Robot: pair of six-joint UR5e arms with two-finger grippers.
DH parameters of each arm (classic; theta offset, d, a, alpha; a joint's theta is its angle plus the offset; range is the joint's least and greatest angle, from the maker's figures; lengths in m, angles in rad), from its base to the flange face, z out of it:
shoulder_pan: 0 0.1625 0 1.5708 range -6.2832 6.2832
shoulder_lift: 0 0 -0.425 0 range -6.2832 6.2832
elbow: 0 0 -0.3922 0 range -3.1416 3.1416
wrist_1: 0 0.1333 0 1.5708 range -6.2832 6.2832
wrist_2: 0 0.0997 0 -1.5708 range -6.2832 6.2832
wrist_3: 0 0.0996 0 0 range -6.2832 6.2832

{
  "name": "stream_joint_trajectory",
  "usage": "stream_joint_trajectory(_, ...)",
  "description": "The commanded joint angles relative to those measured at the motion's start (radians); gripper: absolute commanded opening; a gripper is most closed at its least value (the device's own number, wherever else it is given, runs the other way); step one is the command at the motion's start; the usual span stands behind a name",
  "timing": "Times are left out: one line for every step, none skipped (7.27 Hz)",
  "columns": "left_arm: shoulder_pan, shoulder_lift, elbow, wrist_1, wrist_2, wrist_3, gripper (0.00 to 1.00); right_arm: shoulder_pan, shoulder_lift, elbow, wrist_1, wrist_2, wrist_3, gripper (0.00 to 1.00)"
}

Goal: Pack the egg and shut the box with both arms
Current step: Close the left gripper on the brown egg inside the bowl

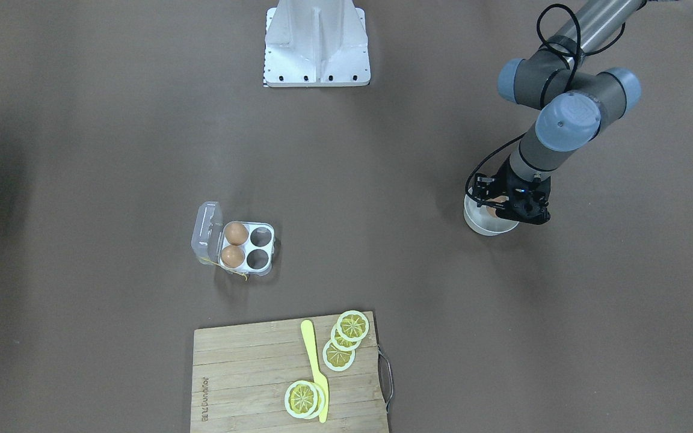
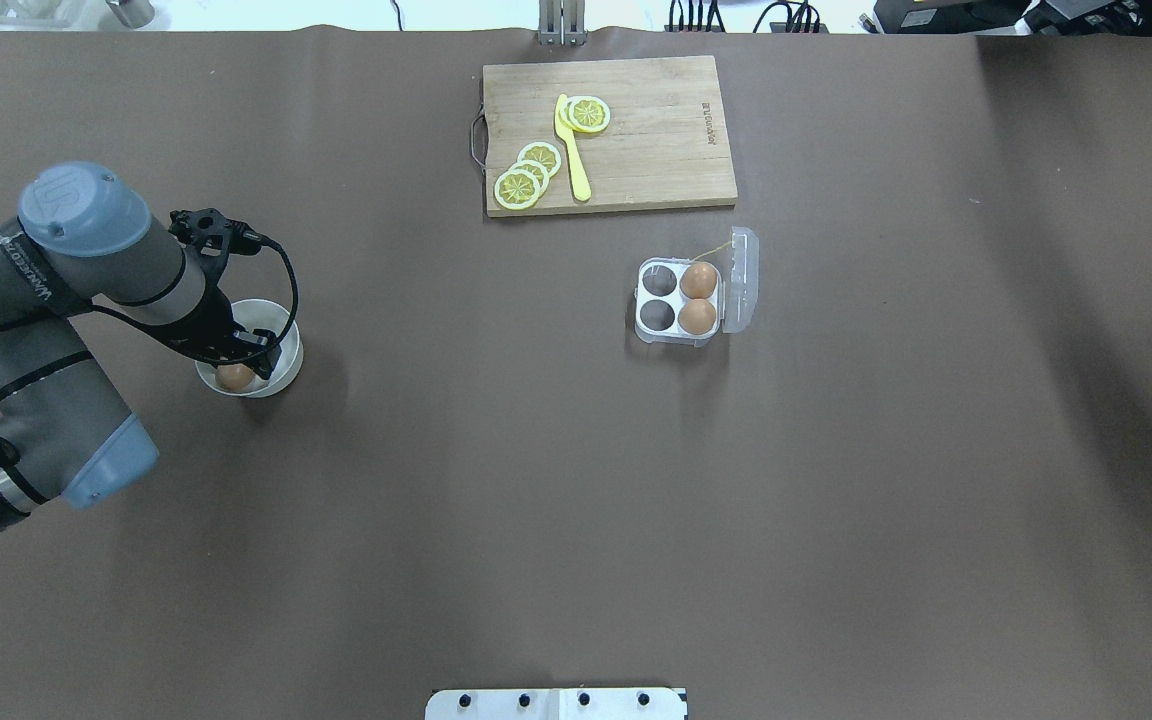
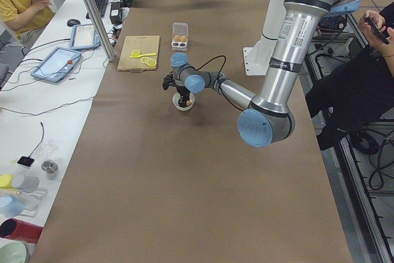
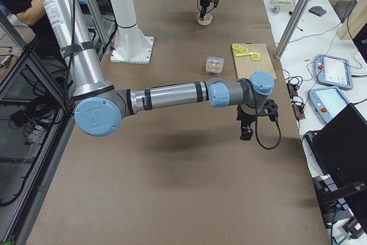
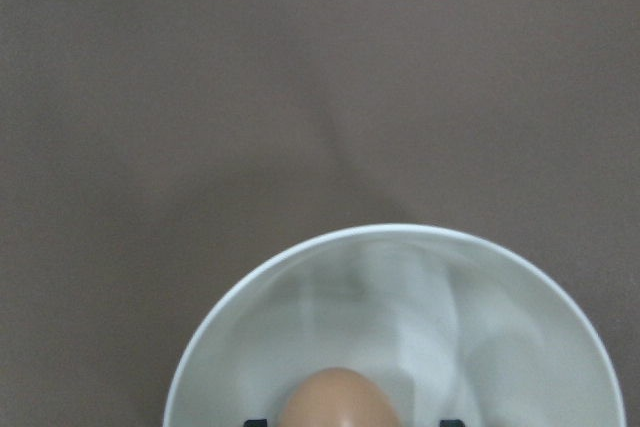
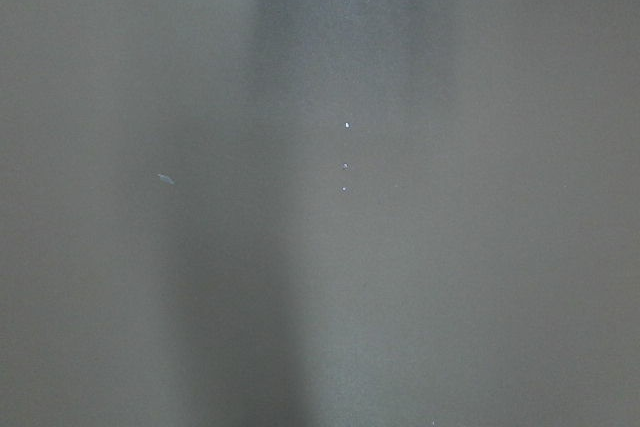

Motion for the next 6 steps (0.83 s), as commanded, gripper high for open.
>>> stream_joint_trajectory(0.002,0.000,0.001,0.000,0.000,0.000,0.62,0.000,0.001,0.000,0.000,0.001,0.000,1.00)
stream_joint_trajectory(0.000,-0.003,-0.004,0.000,0.000,0.002,0.53,0.000,0.003,-0.002,0.000,0.000,0.000,1.00)
stream_joint_trajectory(0.000,-0.005,-0.004,0.001,0.000,0.000,0.44,0.000,0.003,0.000,0.000,0.001,0.000,1.00)
stream_joint_trajectory(0.000,-0.006,-0.004,0.000,0.000,0.000,0.41,0.000,0.004,-0.002,0.000,0.000,0.000,1.00)
stream_joint_trajectory(0.000,-0.008,-0.007,0.000,0.000,0.002,0.40,0.000,0.004,-0.005,0.000,0.001,-0.001,1.00)
stream_joint_trajectory(0.000,-0.011,-0.019,0.000,0.000,0.002,0.40,0.000,0.004,-0.005,0.000,0.002,0.000,1.00)
